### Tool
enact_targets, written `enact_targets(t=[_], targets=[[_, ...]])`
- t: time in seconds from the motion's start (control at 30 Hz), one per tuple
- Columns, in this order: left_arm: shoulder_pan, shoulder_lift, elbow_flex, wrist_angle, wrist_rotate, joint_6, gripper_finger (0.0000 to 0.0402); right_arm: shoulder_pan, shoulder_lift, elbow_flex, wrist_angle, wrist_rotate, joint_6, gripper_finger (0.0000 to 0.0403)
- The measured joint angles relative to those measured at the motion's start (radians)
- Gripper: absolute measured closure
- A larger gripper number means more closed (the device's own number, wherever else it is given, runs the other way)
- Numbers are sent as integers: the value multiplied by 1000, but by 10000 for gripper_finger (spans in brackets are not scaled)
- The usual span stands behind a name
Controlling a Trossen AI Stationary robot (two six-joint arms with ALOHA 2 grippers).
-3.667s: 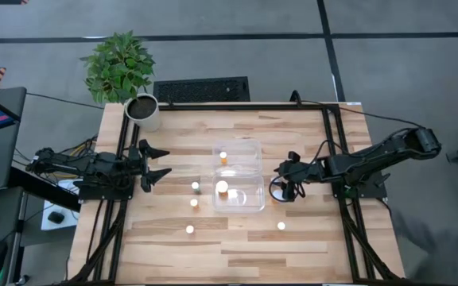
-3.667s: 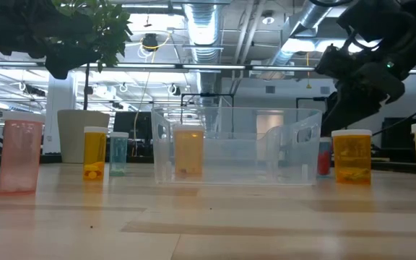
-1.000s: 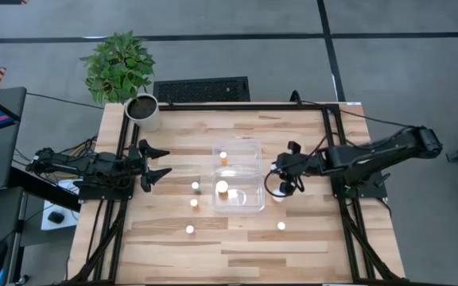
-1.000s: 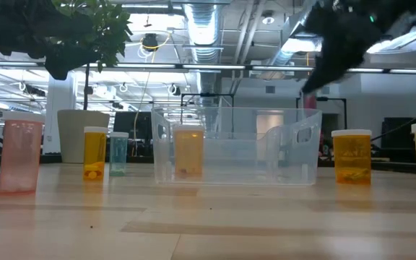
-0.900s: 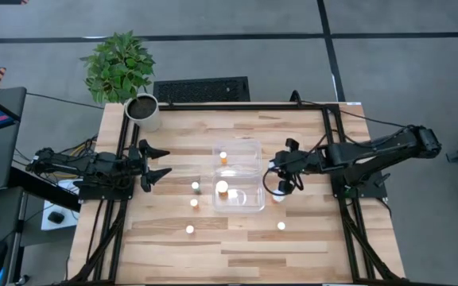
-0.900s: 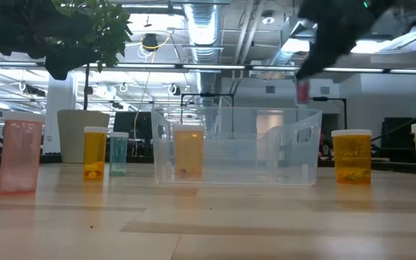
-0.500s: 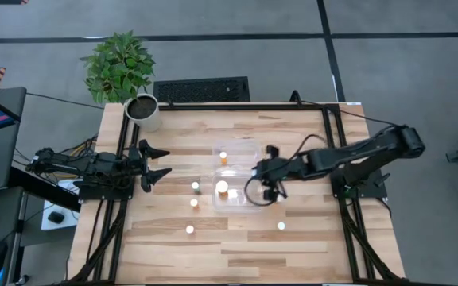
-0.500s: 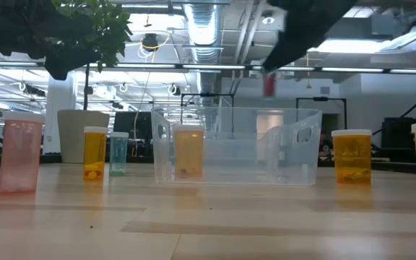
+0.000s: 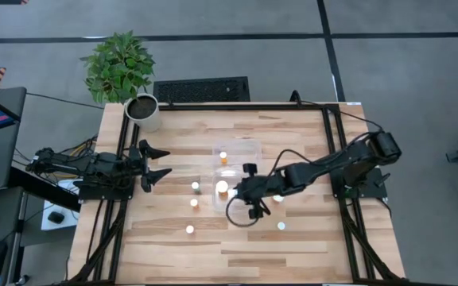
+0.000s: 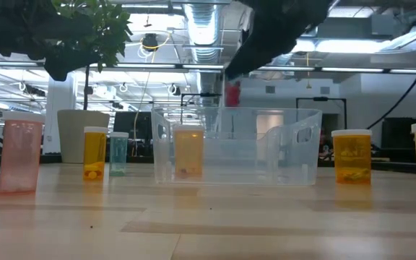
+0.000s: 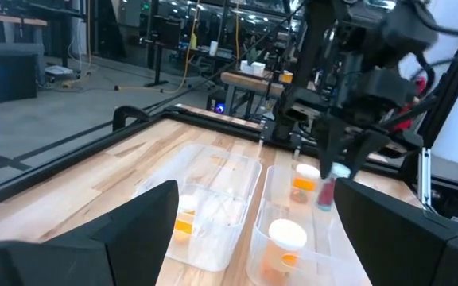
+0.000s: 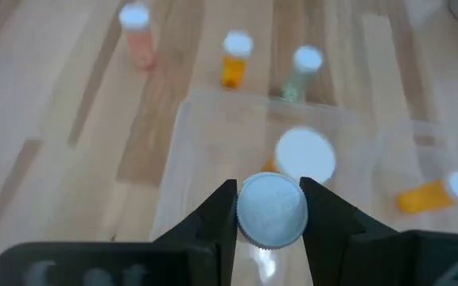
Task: Pick and place medicine bottles into bin by pill shape (circle, oval)
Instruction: Put the blue capsule bottle into the bottom transparent bin
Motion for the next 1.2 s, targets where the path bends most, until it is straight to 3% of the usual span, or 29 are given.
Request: enact_targets(t=[0.13, 0.23, 0.43, 0.8, 1.2], targets=[[0, 0, 0, -1, 1, 0, 72, -45, -41, -107, 171, -124, 3, 281], [0, 0, 0, -4, 2, 0, 72, -69, -95, -183, 296, -146, 27, 281], [0, 0, 0, -4, 2, 0, 72, -84, -110, -251, 318, -145, 57, 281], [0, 0, 0, -1, 1, 0, 72, -130, 14, -255, 368, -144, 77, 281], [0, 0, 0, -5, 1, 8, 72, -142, 31, -254, 377, -144, 76, 281]])
